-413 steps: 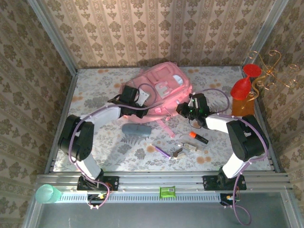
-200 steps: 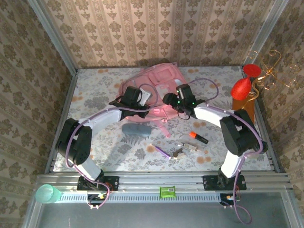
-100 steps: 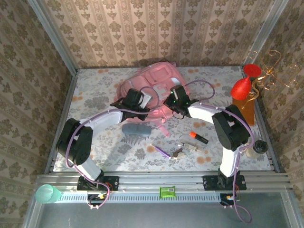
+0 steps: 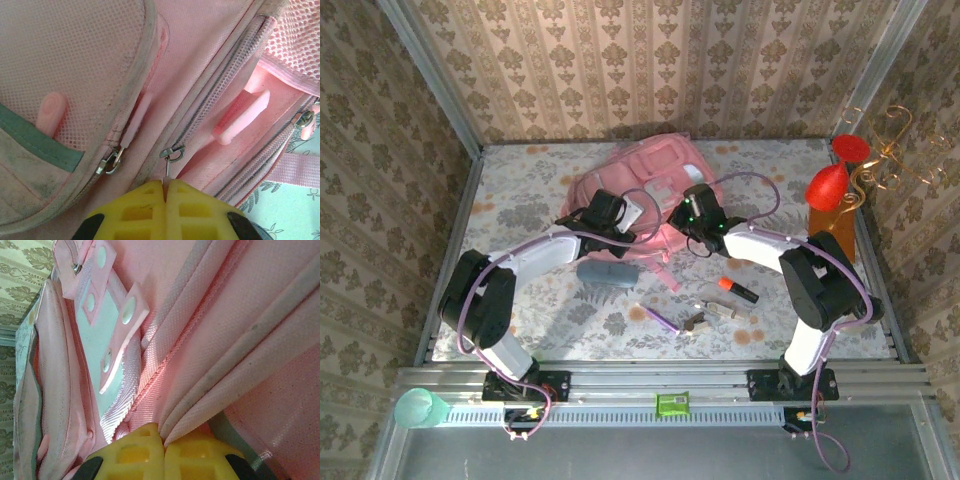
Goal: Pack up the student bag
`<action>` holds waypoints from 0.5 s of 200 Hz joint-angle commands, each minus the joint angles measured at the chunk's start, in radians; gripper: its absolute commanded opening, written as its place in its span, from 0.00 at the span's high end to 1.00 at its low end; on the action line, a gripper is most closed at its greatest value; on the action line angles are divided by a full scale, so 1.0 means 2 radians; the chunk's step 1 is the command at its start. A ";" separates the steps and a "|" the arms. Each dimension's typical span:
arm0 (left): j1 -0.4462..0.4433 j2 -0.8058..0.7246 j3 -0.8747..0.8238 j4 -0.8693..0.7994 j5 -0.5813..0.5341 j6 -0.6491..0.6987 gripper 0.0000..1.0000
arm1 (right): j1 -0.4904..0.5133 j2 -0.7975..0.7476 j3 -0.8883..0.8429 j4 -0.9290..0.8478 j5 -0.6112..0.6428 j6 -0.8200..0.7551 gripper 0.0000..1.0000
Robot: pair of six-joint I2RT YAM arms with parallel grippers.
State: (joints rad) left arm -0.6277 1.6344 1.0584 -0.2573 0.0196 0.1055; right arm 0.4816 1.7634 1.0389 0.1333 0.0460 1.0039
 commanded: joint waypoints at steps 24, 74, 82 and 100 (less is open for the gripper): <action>0.039 -0.022 -0.010 -0.034 -0.001 -0.014 1.00 | -0.033 -0.025 -0.027 0.024 0.064 -0.021 1.00; 0.000 0.002 0.032 0.015 0.077 -0.070 1.00 | 0.011 -0.010 -0.062 0.115 0.041 0.049 1.00; -0.004 0.006 0.038 0.016 0.080 -0.073 1.00 | 0.017 -0.012 -0.068 0.123 0.045 0.057 1.00; -0.010 0.015 0.041 0.030 0.088 -0.086 1.00 | 0.028 -0.017 -0.081 0.141 0.054 0.071 1.00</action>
State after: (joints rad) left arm -0.6315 1.6432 1.0935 -0.2489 0.1539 -0.0059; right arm 0.5022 1.7561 0.9108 0.3443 0.0814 1.1007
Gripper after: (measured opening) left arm 0.045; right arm 0.066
